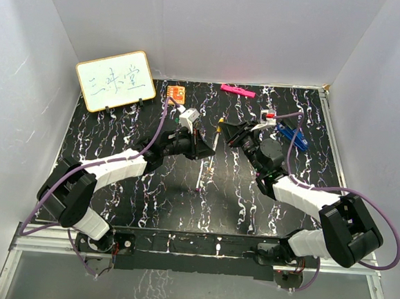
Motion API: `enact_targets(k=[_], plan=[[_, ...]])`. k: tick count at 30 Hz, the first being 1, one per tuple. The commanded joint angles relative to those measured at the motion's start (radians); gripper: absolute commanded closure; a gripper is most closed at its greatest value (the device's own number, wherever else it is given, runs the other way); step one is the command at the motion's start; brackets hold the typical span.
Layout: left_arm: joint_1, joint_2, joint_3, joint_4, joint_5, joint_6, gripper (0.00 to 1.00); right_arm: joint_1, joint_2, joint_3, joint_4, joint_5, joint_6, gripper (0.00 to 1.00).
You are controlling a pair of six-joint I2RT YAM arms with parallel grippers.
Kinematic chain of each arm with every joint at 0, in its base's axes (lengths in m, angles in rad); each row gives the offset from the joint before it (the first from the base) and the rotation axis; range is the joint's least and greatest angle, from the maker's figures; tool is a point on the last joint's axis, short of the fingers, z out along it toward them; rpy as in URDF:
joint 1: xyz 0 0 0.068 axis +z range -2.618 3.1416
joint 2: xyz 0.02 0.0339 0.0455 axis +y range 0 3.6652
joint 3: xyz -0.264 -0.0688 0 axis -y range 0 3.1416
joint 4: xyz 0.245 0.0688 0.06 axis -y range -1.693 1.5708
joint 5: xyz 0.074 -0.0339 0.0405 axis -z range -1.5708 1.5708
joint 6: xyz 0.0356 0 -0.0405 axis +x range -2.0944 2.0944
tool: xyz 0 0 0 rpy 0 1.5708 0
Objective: Insert the pens into the pen caps
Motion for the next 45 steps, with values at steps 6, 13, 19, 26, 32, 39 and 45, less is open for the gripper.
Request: enact_targets(k=[6, 13, 19, 26, 32, 39, 45], plan=[[-0.004, -0.034, 0.021, 0.020, 0.004, 0.021, 1.00, -0.005, 0.007, -0.010, 0.040, -0.011, -0.004, 1.00], [-0.003, -0.028, 0.022, 0.029, 0.026, 0.018, 1.00, -0.004, 0.028, -0.007, 0.062, -0.002, -0.012, 1.00], [-0.003, -0.033, 0.021, 0.017, 0.008, 0.019, 1.00, -0.004, 0.040, -0.004, 0.066, -0.004, -0.009, 1.00], [-0.003, -0.023, 0.018, 0.016, -0.024, 0.010, 1.00, -0.004, 0.023, -0.008, 0.050, -0.017, -0.006, 1.00], [-0.003, -0.001, 0.029, 0.042, -0.030, -0.010, 1.00, -0.004, 0.020, -0.011, 0.033, -0.055, 0.022, 1.00], [-0.003, 0.017, 0.042, 0.072, -0.072, -0.034, 1.00, -0.001, 0.025, -0.032, 0.032, -0.118, 0.058, 1.00], [0.004, 0.029, 0.070, 0.134, -0.120, -0.052, 1.00, 0.005, 0.054, -0.010, -0.066, -0.163, 0.062, 1.00]])
